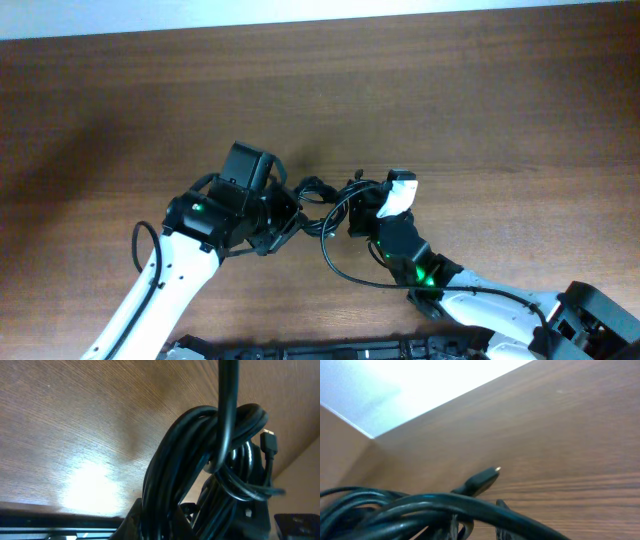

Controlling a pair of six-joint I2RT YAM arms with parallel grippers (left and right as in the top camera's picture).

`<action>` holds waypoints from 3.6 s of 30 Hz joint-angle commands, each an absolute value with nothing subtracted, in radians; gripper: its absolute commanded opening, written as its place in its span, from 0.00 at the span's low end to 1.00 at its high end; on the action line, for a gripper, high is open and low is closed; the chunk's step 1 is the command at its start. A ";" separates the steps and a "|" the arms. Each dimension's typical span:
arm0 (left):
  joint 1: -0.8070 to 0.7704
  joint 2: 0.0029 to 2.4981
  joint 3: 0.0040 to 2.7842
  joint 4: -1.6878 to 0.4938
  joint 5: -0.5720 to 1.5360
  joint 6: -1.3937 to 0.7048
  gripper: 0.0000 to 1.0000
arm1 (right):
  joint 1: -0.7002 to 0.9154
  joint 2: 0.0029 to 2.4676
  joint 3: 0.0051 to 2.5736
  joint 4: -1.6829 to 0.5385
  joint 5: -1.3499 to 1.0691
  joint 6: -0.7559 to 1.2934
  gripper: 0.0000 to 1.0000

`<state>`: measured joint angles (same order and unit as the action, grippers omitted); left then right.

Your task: Untangle cables

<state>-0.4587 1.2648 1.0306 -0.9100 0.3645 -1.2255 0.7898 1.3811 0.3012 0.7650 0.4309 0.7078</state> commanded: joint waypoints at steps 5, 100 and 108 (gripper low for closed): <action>-0.237 1.234 1.048 -0.828 0.484 -0.970 0.00 | 0.589 1.383 0.307 0.503 0.385 0.881 0.23; -0.301 1.360 1.015 -0.644 0.298 -0.162 0.00 | 0.460 1.348 0.307 0.786 -0.368 0.442 0.71; -0.314 1.364 1.015 -0.674 0.513 0.003 0.00 | 0.513 1.348 0.352 0.766 -0.125 0.415 0.70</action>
